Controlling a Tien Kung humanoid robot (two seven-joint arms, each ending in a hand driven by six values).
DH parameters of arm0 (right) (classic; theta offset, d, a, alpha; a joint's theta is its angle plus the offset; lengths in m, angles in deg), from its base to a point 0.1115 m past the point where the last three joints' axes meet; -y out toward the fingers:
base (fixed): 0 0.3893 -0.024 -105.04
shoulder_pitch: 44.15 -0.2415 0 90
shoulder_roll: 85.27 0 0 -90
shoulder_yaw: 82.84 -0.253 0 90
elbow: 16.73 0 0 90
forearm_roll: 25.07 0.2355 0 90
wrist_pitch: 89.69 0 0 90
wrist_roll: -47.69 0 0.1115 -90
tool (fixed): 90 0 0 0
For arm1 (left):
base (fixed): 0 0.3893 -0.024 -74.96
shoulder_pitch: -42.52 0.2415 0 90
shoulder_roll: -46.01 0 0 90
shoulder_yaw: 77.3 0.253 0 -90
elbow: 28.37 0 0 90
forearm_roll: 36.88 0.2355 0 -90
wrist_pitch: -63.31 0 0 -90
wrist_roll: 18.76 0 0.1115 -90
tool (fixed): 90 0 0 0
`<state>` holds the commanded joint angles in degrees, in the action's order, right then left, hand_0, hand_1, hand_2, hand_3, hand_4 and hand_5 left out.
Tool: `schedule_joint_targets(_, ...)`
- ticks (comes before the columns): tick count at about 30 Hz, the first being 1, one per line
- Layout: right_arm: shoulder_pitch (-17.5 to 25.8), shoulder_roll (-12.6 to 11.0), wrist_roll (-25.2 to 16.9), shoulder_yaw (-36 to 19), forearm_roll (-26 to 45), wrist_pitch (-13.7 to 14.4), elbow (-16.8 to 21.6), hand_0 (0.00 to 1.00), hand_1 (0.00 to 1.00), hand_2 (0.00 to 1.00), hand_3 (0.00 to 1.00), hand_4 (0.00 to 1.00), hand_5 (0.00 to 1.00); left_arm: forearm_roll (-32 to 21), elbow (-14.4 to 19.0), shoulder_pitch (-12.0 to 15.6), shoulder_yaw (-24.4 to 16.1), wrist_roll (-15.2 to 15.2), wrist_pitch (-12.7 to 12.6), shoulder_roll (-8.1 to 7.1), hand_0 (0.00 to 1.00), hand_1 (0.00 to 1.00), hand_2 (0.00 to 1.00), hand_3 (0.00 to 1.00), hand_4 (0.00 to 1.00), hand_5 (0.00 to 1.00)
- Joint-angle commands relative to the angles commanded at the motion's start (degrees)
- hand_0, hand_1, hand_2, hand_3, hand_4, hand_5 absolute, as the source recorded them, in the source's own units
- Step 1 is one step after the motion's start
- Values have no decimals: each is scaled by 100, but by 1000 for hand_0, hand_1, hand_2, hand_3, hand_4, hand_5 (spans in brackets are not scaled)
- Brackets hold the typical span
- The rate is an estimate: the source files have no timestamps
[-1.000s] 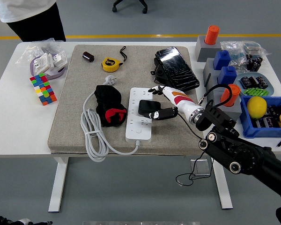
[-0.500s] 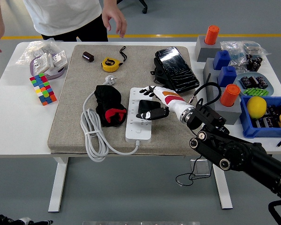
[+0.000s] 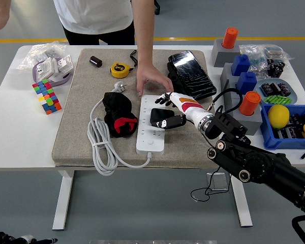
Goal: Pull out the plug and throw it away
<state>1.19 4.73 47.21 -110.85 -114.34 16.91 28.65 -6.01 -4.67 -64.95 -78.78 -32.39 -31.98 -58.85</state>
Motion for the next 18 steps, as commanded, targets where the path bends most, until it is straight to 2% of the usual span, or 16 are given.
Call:
schedule_joint_targets(3,-8,0,-54,42,28,92,-73,623,657,665,641,998,298,15,3,-11,-8,-5,3,-1,530,666,691,670,834,708)
schedule_joint_targets(4,-8,0,-74,51,42,125,-94,606,600,572,551,996,168,20,4,-13,-11,-7,5,-1,530,665,691,670,834,709)
schedule_joint_targets(9,14,0,-148,68,120,252,-176,606,600,572,551,996,168,39,5,-13,-26,-18,10,2,530,665,691,670,834,709)
schedule_joint_targets(10,21,0,-158,76,142,259,-198,594,560,540,539,960,122,43,6,-13,-29,-21,12,3,530,665,691,670,834,707)
schedule_joint_targets(18,48,0,-222,202,261,282,-266,565,544,533,539,939,92,72,10,-15,-40,-28,16,7,529,665,691,670,834,708)
